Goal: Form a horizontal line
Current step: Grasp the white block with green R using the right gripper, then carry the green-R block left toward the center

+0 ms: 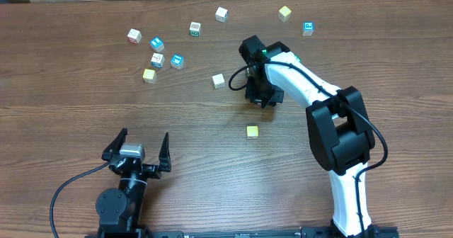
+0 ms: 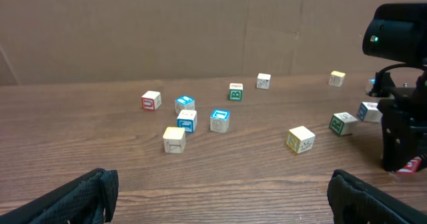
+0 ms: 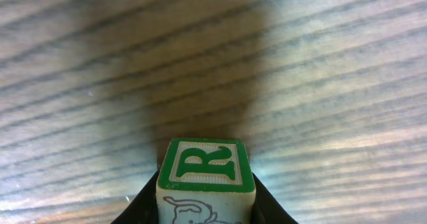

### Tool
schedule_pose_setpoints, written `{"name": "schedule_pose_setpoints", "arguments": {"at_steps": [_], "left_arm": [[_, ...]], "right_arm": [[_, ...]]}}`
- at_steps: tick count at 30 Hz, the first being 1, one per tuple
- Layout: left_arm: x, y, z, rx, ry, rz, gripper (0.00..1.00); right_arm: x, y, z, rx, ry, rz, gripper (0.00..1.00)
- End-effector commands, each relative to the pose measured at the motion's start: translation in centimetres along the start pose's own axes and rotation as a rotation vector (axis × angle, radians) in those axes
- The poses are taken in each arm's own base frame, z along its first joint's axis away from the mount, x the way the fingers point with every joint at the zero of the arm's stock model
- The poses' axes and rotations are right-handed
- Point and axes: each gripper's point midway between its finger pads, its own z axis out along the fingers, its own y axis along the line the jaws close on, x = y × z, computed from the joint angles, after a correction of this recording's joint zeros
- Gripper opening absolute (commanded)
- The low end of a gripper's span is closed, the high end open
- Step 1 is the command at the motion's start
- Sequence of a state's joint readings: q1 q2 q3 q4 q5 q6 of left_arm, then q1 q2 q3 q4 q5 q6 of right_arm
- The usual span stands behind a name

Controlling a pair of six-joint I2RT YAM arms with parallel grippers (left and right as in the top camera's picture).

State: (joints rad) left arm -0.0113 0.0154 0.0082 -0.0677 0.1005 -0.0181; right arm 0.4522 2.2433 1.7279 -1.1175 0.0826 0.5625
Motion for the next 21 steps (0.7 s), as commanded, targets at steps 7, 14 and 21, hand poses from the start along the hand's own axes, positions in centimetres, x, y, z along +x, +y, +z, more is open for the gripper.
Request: {"name": "schedule_pose_setpoints", "arguments": {"at_steps": [7, 14, 21], "left_arm": [[0.0, 0.2, 0.0, -0.011, -0.004, 0.022, 1.0], [0.0, 0.2, 0.0, -0.011, -0.004, 0.022, 1.0], [0.0, 0.2, 0.0, -0.011, -0.004, 0.022, 0.99]], "right_arm": [[0.2, 1.2, -6.2, -0.059, -0.087, -0.101, 0.23], [2.8, 4.0, -6.3, -0.064, -0.079, -0.189, 0.23], [6.3, 8.2, -6.6, -0.132, -0.06, -0.238, 0.23]]}}
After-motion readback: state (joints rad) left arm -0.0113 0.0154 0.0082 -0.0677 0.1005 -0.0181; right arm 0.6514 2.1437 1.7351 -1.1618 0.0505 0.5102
